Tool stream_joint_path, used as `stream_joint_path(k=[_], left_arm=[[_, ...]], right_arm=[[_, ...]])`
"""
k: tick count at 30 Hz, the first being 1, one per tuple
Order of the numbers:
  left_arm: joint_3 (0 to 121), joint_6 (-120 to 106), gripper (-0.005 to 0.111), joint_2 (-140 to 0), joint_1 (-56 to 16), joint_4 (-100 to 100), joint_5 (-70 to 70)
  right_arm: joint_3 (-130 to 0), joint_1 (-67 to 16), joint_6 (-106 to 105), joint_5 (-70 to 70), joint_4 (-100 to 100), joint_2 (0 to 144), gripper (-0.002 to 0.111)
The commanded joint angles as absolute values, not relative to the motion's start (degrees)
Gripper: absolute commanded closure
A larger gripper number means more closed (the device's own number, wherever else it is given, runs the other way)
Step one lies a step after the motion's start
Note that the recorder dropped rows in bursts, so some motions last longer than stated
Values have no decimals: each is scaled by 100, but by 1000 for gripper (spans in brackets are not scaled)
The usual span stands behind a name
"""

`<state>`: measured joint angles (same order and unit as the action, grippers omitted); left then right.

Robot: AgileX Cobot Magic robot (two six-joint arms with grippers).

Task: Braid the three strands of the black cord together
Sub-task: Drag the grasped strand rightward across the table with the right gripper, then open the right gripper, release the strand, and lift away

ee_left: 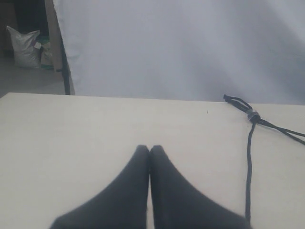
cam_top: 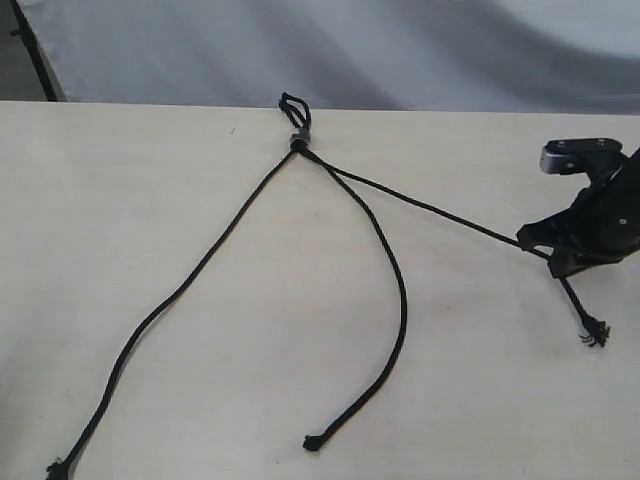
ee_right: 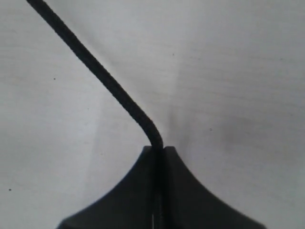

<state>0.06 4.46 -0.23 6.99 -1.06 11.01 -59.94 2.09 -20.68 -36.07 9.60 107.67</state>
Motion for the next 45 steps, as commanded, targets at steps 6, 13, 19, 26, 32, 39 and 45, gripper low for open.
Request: stream_joint_path(k=[6, 13, 19, 26, 32, 39, 45], left_arm=[[0, 468, 106, 0, 709, -122, 1072], [0, 468, 106, 0, 709, -122, 1072], [0, 468, 106, 0, 709, -122, 1072], [0, 468, 106, 0, 709, -122, 1072], [0, 468, 106, 0, 709, -122, 1072], [0, 468, 106, 0, 709, -122, 1072], [0, 468, 106, 0, 709, -122, 1072]], right_arm=[[-5979, 245, -1996, -3646, 931, 11214, 108], [-5979, 69, -1915, -3725, 780, 11214, 77], [-6356, -256, -1928, -4609, 748, 10892, 44], [-6410, -1328, -1941, -4624, 816, 9983, 44], [-6410, -2475, -2007, -4211, 780, 9933, 44], [-6386, -2681, -2007, -3785, 601, 9959, 44], [-6386, -2694, -2106, -3815, 610, 9959, 44]])
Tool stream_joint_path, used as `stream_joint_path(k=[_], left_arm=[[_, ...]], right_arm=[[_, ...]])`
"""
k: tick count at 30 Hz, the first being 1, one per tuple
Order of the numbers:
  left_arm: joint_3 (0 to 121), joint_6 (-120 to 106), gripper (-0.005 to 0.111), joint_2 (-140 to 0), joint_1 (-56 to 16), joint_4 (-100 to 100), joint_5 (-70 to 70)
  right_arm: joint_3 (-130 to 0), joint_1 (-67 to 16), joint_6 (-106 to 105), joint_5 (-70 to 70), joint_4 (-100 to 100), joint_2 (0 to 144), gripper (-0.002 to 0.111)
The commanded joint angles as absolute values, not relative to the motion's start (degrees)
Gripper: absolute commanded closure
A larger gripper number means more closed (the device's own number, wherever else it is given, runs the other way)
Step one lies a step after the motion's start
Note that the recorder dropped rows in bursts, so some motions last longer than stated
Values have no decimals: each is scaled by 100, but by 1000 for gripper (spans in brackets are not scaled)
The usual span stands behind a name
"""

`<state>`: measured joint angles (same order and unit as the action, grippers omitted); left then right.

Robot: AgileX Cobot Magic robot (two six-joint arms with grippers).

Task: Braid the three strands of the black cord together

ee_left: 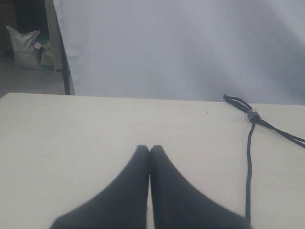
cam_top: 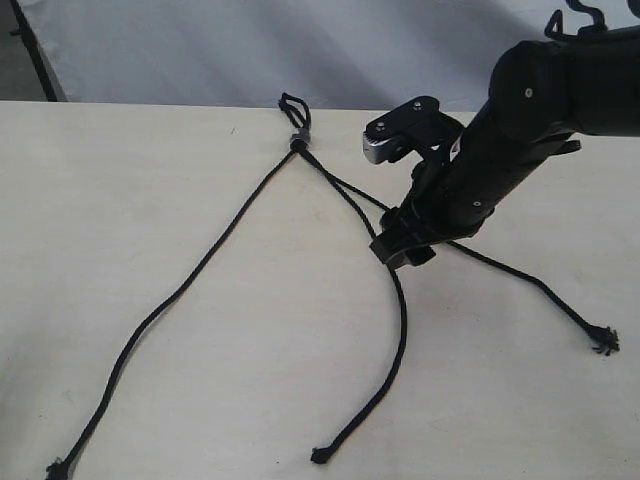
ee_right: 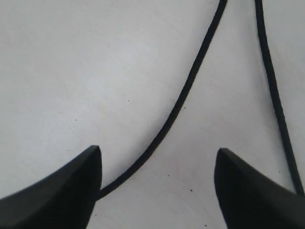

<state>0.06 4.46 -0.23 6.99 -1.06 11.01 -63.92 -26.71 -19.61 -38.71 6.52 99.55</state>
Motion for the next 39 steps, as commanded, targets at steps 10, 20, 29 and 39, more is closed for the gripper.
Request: stream_joint_path(k=[10, 20, 29, 39], left_arm=[[0, 366, 106, 0, 709, -236, 1062], [0, 2373, 106, 0, 709, 1066, -1690], [1963, 7409, 107, -1914, 709, -5536, -2243], [4456, 9158, 107, -8160, -2387, -9023, -1650]], right_arm=[[-6386, -2694, -2495, -2775, 303, 9771, 44], [-6371, -2056, -2484, -2558, 0, 8261, 51], [-4974, -1027, -2461, -350, 282, 6968, 108], [-4914, -1029, -2167, -471, 467, 6560, 108]])
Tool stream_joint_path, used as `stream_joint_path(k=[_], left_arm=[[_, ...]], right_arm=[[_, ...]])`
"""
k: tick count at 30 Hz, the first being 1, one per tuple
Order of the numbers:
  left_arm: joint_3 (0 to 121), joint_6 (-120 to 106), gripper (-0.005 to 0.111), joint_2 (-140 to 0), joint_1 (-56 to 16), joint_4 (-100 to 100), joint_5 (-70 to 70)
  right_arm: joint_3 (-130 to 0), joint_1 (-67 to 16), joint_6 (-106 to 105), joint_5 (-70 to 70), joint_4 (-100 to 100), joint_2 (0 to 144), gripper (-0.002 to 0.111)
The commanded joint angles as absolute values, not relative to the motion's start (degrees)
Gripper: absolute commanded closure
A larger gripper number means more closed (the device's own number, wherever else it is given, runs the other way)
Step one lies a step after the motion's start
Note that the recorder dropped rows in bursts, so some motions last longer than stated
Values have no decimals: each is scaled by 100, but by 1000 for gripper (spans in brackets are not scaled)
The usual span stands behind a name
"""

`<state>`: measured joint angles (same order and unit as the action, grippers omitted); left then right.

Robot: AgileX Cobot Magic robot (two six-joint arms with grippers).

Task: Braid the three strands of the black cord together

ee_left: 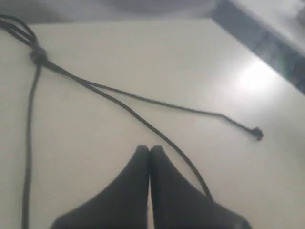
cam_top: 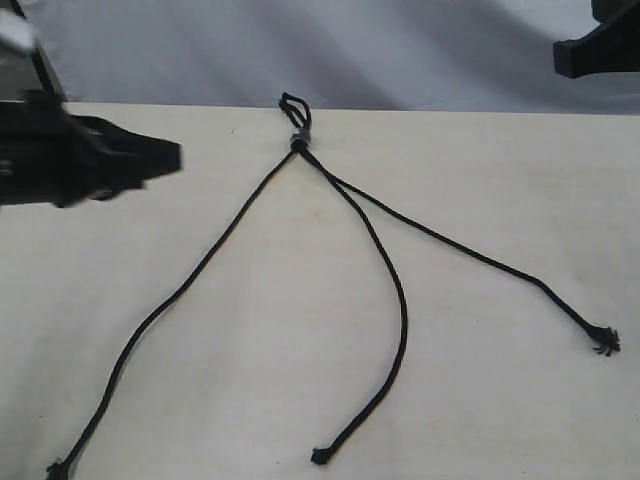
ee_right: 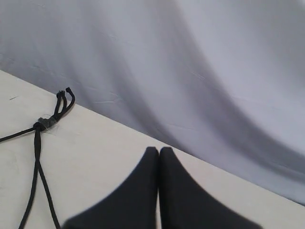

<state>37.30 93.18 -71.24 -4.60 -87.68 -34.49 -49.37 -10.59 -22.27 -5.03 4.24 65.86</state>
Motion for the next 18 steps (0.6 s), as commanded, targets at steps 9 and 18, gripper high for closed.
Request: stream_joint_path(k=[9, 18], left_arm=[[7223, 3606, 107, -10511, -4555, -3779, 4894], [7266, 494, 106, -11104, -4527, 268, 3727]], right_arm=[[-4914, -1029, -2185, -543, 467, 6560, 108], [-4902, -1029, -2185, -543, 467, 6560, 108]])
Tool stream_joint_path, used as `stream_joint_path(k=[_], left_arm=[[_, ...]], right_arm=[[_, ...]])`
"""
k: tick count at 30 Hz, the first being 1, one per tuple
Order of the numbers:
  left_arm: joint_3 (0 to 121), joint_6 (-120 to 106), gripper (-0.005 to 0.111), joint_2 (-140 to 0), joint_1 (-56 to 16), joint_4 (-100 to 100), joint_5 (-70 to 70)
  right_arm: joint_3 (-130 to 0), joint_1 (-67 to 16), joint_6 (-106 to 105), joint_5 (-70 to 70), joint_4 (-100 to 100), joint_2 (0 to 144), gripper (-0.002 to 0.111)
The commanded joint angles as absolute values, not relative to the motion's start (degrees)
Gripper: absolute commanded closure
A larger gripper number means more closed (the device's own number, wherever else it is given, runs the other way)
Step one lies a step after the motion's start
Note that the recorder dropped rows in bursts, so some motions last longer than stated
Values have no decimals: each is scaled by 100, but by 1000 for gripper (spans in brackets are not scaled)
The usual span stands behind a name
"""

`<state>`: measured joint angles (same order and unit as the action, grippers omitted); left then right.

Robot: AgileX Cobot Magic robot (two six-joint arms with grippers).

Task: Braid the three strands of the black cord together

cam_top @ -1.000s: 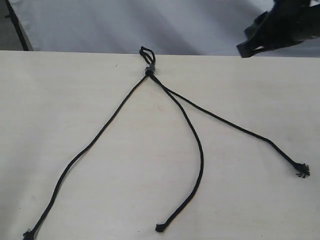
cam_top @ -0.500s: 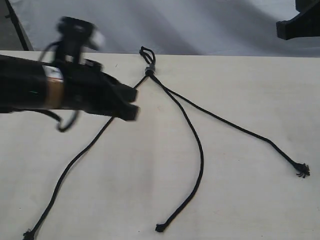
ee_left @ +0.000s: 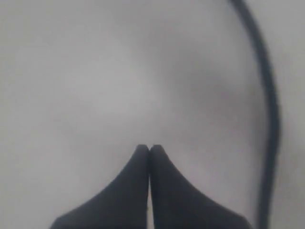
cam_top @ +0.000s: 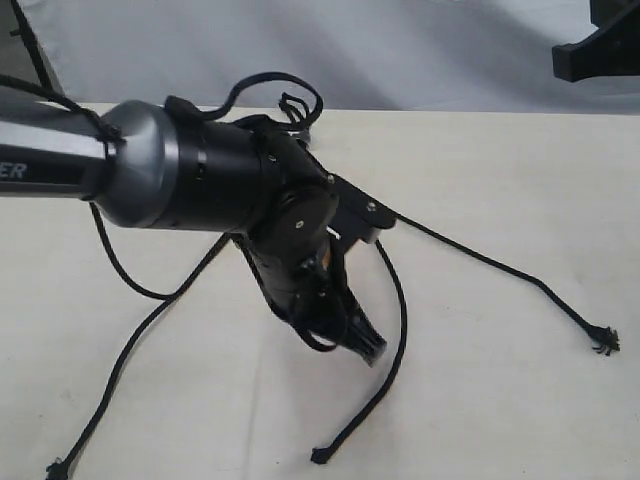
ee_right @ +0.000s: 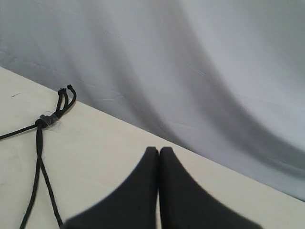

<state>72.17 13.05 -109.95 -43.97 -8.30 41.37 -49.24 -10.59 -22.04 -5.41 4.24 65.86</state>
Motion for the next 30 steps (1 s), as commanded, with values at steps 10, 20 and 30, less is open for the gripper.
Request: stream_joint_path(k=[10, 20, 30], left_arm=[[7266, 455, 88, -11466, -5011, 316, 3308], [7254, 421, 85, -11835, -5069, 359, 3402], [7243, 1618, 107, -11068, -4981, -2266, 4490]], right_arm=[[-4890, -1029, -2185, -592, 467, 6610, 108], [-4890, -1029, -2160, -289, 467, 6962, 108], [-4890, -1029, -2160, -252, 467, 6962, 108]])
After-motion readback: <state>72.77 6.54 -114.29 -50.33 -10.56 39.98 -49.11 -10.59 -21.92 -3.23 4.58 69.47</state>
